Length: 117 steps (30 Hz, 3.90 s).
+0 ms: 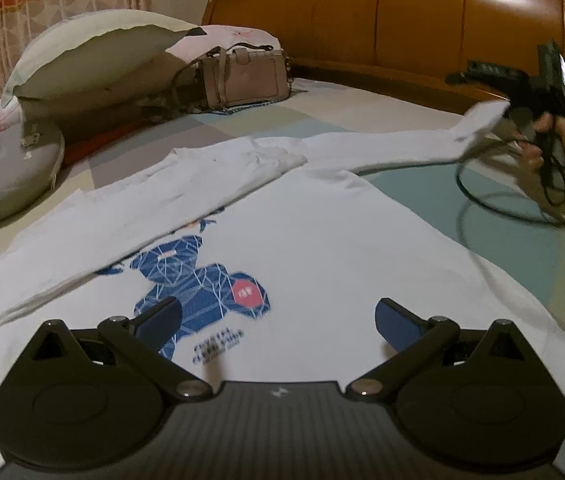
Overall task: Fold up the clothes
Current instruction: 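Close the right gripper on the sleeve cuff and lift it, then carry the gripped sleeve across the sweatshirt chest with the right gripper, then lower the sleeve onto the chest and open the right gripper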
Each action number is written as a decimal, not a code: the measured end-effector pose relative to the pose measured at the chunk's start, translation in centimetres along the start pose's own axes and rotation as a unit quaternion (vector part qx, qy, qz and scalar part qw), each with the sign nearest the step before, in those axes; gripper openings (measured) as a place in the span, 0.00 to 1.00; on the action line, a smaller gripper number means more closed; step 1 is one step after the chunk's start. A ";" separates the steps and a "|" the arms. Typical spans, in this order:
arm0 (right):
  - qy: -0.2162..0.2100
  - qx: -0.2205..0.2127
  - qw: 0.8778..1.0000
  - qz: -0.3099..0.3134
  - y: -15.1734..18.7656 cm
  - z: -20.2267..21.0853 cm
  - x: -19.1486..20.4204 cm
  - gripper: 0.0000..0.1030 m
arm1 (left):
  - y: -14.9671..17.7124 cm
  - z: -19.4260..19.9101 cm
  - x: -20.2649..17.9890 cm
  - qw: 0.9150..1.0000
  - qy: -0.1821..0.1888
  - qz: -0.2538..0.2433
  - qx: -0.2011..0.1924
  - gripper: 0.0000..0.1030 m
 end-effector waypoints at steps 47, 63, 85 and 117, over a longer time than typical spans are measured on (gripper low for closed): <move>-0.079 0.084 0.980 0.161 7.6 -8.4 31.1 1.00 | 7.5 8.3 7.2 0.997 0.072 -0.004 0.042 0.99; -0.173 0.107 0.964 0.169 12.0 -8.3 41.1 1.00 | 8.9 8.8 7.2 0.995 0.074 0.028 0.059 0.99; -0.262 0.140 0.933 0.205 17.2 -5.9 50.8 1.00 | 10.4 10.7 7.5 0.995 0.056 0.048 0.068 0.99; -0.260 0.362 0.893 0.061 24.8 -7.7 43.6 1.00 | 11.6 10.3 6.5 0.992 0.077 0.052 0.081 0.99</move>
Point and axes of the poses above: each gripper's, at about its wrist camera, not at the fingertips, and z roughly against the way its jaws point, x to its left, y to its underside, the point moved 6 cm from there along -z, roughly the way its jaws point, and after that the axes turned 5 degrees about -z, right-handed, at the moved point
